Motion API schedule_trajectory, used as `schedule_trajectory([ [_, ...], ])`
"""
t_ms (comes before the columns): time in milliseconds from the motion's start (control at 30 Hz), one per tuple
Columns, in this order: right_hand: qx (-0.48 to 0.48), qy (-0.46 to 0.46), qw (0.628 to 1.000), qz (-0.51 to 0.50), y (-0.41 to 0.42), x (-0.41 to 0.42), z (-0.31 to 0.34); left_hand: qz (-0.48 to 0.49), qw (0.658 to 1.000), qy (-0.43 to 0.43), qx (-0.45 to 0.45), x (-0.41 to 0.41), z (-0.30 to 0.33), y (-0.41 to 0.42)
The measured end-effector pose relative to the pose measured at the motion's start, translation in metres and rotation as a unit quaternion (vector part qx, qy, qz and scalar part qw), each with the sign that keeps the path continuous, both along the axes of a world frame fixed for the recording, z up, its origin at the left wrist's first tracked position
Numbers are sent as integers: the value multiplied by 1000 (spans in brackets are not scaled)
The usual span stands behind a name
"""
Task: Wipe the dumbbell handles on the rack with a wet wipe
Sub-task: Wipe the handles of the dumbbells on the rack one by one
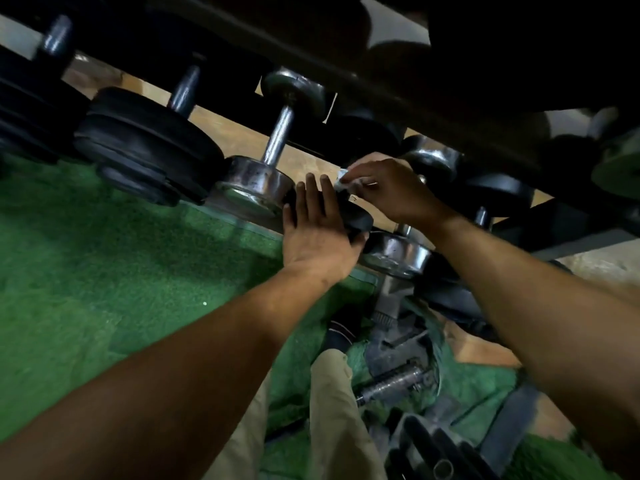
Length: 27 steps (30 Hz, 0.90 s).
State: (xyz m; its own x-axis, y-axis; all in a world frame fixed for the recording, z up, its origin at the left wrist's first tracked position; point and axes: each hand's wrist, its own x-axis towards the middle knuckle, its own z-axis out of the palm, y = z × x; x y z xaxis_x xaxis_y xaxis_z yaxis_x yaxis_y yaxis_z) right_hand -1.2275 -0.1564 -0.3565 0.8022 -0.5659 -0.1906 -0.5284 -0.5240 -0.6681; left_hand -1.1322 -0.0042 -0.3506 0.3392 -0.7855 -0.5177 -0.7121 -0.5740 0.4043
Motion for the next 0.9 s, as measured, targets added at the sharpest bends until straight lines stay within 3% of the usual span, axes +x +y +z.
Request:
schedule_trajectory([
  [233,19,48,991,125,-8,3,-10,73,997,-9,4,-12,4,-3],
  [333,-12,81,991,110,-17,6,-12,65,997,-27,15,-13,5,-4],
  [467,-48,66,997,11,-12,3,-20,53,997,-38,33,-14,6,-5],
  [600,-38,91,985,143,-2,1,-19,46,997,-41,43,-14,8,-7],
  [800,-114,100,988,18,-21,10,-16,44,996,-38,66,-12,10,-10],
  [900,-133,106,985,25,-14,9,-19,32,996,-37,78,-11,12,-11],
])
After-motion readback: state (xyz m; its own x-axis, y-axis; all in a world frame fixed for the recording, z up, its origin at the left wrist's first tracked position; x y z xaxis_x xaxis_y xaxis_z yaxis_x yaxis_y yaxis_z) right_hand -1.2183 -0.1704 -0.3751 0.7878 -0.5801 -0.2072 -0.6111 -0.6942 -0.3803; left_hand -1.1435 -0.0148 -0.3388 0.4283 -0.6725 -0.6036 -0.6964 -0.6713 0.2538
